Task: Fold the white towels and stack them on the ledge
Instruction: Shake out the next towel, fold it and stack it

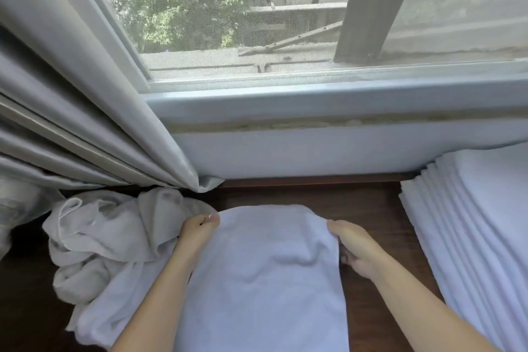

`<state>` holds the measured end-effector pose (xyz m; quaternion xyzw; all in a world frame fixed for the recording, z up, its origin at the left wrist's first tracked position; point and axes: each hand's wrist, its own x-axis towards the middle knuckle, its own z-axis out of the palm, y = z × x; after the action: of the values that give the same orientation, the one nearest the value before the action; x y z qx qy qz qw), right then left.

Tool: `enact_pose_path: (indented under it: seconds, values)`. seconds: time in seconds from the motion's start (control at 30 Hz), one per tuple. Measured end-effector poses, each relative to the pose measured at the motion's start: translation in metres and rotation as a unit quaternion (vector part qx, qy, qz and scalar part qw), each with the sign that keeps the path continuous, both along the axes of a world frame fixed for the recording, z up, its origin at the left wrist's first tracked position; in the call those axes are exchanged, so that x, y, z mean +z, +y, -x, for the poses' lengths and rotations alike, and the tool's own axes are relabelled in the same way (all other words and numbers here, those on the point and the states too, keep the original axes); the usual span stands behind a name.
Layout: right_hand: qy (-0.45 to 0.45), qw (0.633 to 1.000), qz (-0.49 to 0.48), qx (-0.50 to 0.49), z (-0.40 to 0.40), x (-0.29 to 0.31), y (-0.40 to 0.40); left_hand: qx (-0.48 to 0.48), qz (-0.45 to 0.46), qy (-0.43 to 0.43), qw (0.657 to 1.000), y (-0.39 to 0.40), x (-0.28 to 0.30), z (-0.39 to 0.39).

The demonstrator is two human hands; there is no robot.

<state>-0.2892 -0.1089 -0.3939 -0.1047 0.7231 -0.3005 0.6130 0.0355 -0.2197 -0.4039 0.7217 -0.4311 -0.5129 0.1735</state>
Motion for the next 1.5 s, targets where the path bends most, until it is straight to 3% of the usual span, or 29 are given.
enact_pose_path:
  seconds: [0.1, 0.27, 0.33, 0.63, 0.9, 1.07, 1.2, 1.5]
  values:
    - [0.007, 0.998, 0.062, -0.032, 0.0, -0.004, -0.001, 0.004, 0.036, 0.017, 0.999, -0.003, 0.0, -0.002]
    - [-0.167, 0.965, 0.114, -0.165, 0.006, 0.001, -0.005, 0.045, 0.025, 0.098, 0.994, -0.002, 0.009, 0.001]
    - [-0.179, 0.958, 0.13, -0.18, 0.006, 0.001, -0.005, 0.058, 0.007, 0.124, 0.991, -0.003, 0.009, -0.001]
    - [-0.054, 0.975, 0.158, -0.146, 0.014, -0.011, -0.013, 0.048, 0.034, 0.16, 0.985, -0.01, 0.013, 0.0]
    - [-0.098, 0.984, 0.105, -0.108, 0.028, 0.004, -0.016, 0.037, 0.06, 0.221, 0.973, 0.007, 0.034, -0.002]
    - [-0.023, 0.981, 0.165, -0.1, 0.017, 0.022, -0.006, 0.034, 0.156, 0.212, 0.964, 0.016, 0.046, -0.006]
    - [0.045, 0.971, 0.233, -0.034, 0.008, 0.039, 0.008, -0.021, 0.23, 0.193, 0.954, 0.027, 0.064, -0.014]
    - [0.169, 0.924, 0.341, 0.015, -0.009, 0.075, 0.039, -0.043, 0.289, 0.165, 0.942, 0.061, 0.092, -0.04]
